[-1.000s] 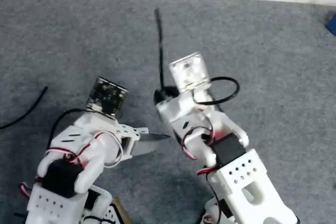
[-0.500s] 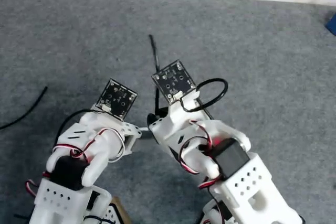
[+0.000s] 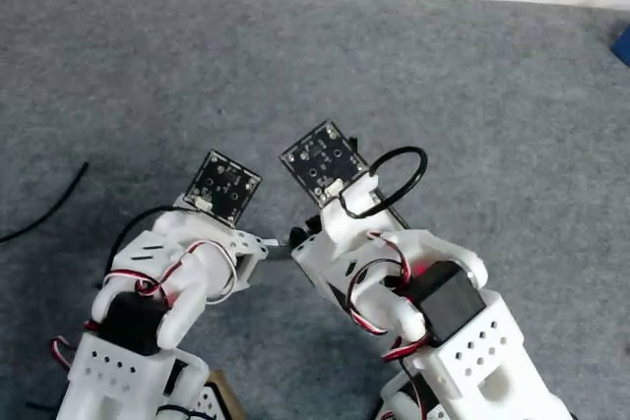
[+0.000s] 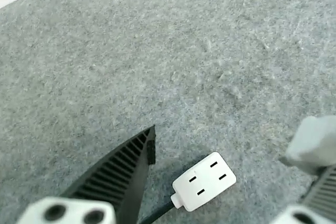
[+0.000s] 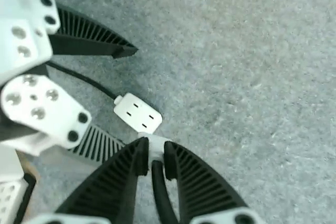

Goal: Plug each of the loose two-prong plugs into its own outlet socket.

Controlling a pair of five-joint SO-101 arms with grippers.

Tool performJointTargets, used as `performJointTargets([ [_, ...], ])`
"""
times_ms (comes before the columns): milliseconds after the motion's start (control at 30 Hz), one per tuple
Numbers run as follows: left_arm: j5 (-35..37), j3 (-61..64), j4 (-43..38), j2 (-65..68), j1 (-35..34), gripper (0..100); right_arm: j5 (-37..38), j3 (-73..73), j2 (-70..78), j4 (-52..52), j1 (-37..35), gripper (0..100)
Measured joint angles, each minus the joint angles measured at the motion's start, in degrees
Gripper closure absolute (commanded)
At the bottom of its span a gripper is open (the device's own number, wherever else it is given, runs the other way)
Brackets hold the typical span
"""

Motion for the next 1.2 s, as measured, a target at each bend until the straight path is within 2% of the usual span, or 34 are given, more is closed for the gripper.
performJointTargets([
  [300, -0.26, 0.44, -0.44, -0.44, 0.0, 56, 1.14, -0.09, 1.14, 0.0, 0.0, 99.3],
  [433, -2.37, -0.09, 3.34, -0.44, -0.18, 56, 1.14, -0.18, 7.03, -1.67, 0.18, 99.3],
  [633, -2.64, -0.79, 7.03, -0.44, -1.58, 56, 3.34, -0.18, 16.26, -7.74, 4.66, 99.3],
  [767, -2.29, -0.79, 7.03, -0.44, -8.53, 56, 9.23, -0.18, 19.87, -11.34, 5.19, 99.1],
  [900, -1.93, -0.79, 4.84, -0.44, -18.73, 56, 11.52, -1.23, 22.68, -14.77, 5.01, 99.1],
  [1067, -1.93, 1.14, -0.18, -0.44, -33.41, 56, 18.55, -2.64, 25.23, -15.47, -2.11, 99.1],
  [1200, -2.29, 6.59, -5.19, -0.44, -40.97, 56, 29.36, -2.81, 27.43, -11.96, -8.97, 99.1],
])
